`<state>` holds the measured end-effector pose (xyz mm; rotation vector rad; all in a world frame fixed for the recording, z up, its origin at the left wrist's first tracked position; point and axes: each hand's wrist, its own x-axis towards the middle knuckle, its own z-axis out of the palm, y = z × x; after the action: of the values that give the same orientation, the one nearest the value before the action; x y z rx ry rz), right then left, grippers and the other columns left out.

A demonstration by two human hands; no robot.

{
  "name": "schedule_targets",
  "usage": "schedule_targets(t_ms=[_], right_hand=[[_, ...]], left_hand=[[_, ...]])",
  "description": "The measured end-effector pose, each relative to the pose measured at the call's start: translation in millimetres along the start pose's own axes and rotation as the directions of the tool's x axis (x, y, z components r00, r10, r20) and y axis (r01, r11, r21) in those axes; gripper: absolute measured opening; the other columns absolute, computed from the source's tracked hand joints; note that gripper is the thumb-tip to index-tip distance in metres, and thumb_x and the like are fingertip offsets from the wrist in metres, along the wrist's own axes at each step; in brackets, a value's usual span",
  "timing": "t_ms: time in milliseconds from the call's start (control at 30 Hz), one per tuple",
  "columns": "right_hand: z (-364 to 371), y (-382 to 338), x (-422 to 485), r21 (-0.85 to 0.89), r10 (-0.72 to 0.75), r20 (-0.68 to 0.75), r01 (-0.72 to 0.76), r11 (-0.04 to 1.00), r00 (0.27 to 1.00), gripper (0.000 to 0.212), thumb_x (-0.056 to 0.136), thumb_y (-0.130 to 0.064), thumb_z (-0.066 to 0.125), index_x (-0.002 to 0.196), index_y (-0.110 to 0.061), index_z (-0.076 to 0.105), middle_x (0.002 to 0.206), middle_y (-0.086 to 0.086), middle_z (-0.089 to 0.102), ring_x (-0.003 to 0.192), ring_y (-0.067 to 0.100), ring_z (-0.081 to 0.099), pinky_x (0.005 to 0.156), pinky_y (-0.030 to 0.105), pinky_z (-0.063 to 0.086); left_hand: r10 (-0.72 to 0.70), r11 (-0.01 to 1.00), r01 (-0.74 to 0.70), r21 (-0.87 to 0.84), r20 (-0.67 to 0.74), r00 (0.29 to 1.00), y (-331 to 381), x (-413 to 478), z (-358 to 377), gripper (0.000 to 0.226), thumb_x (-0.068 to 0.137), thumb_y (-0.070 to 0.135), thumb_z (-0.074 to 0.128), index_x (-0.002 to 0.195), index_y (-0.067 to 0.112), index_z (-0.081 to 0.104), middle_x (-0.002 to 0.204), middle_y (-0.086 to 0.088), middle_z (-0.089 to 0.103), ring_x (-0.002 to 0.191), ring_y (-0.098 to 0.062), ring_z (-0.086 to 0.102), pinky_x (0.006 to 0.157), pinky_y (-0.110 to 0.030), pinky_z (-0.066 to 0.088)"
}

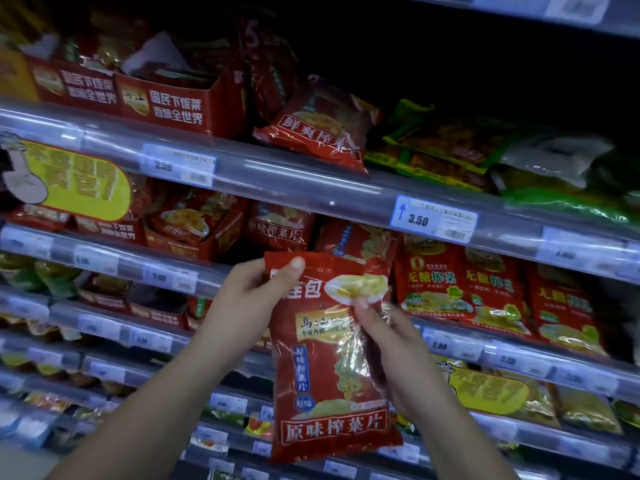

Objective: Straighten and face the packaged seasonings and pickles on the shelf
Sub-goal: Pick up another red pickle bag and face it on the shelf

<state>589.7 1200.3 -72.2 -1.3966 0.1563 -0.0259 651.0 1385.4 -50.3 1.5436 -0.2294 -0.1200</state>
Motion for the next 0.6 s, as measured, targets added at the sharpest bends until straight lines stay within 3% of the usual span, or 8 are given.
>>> schedule_targets(t_ms=[133, 200, 333, 467, 533, 600], right_hand=[[13, 0, 0, -0.058, -0.067, -0.038, 0.065, 0.996, 0.997, 0.024, 0.090, -0.042, 0.059, 0.094, -0.029, 0.079, 0.097, 0.007, 0.082, 0.090, 0.028, 0.079, 0.085, 0.049, 0.061], [17, 0, 2, -0.083, -0.078, -0.072, 0.072, 0.994, 0.994, 0.032, 0.090, -0.048, 0.055, 0.093, -0.028, 0.079, 0.094, 0.008, 0.082, 0.087, 0.028, 0.079, 0.086, 0.049, 0.061], [21, -3, 3, -0.138, -0.081, -0.088, 0.069, 0.988, 0.993, 0.037, 0.097, -0.049, 0.046, 0.092, -0.032, 0.079, 0.091, 0.005, 0.082, 0.084, 0.023, 0.079, 0.081, 0.043, 0.062], [23, -4, 4, -0.111, -0.055, -0.100, 0.043, 0.993, 0.993, 0.039, 0.095, -0.050, 0.047, 0.088, -0.031, 0.080, 0.091, 0.006, 0.082, 0.083, 0.024, 0.079, 0.080, 0.043, 0.062], [24, -4, 4, -0.082, -0.030, -0.118, 0.021, 0.996, 0.993, 0.039, 0.097, -0.048, 0.047, 0.084, -0.034, 0.081, 0.088, 0.005, 0.082, 0.080, 0.023, 0.079, 0.080, 0.044, 0.062], [23, -2, 5, -0.027, 0.000, -0.172, -0.005, 1.000, 0.985, 0.035, 0.098, -0.046, 0.050, 0.087, -0.034, 0.081, 0.088, 0.002, 0.082, 0.079, 0.021, 0.079, 0.077, 0.041, 0.062]], left_hand=[[-0.092, 0.982, 0.067, -0.176, -0.135, 0.987, 0, 3, -1, 0.030, 0.094, 0.031, 0.064, 0.071, 0.017, 0.077, 0.073, -0.009, 0.078, 0.062, -0.024, 0.075, 0.070, -0.043, 0.060], [-0.186, 0.943, 0.141, -0.302, -0.126, 0.974, 1, 5, -3, 0.034, 0.092, 0.029, 0.066, 0.061, 0.023, 0.077, 0.068, -0.005, 0.077, 0.057, -0.021, 0.074, 0.066, -0.039, 0.060], [-0.211, 0.910, 0.186, -0.370, -0.027, 0.977, -1, 13, -13, 0.032, 0.092, 0.031, 0.065, 0.065, 0.016, 0.075, 0.073, -0.010, 0.077, 0.061, -0.025, 0.074, 0.075, -0.042, 0.058], [-0.224, 0.910, 0.253, -0.329, 0.125, 0.967, -3, 20, -27, 0.043, 0.088, 0.041, 0.060, 0.095, 0.000, 0.070, 0.087, -0.016, 0.075, 0.075, -0.029, 0.073, 0.081, -0.042, 0.056], [-0.255, 0.900, 0.294, -0.321, 0.158, 0.954, -3, 22, -32, 0.051, 0.091, 0.047, 0.054, 0.101, -0.001, 0.067, 0.086, -0.015, 0.074, 0.073, -0.027, 0.074, 0.075, -0.038, 0.058], [-0.277, 0.897, 0.312, -0.313, 0.153, 0.949, -4, 26, -37, 0.063, 0.095, 0.059, 0.039, 0.084, 0.004, 0.067, 0.071, -0.011, 0.071, 0.058, -0.021, 0.069, 0.059, -0.031, 0.056]])
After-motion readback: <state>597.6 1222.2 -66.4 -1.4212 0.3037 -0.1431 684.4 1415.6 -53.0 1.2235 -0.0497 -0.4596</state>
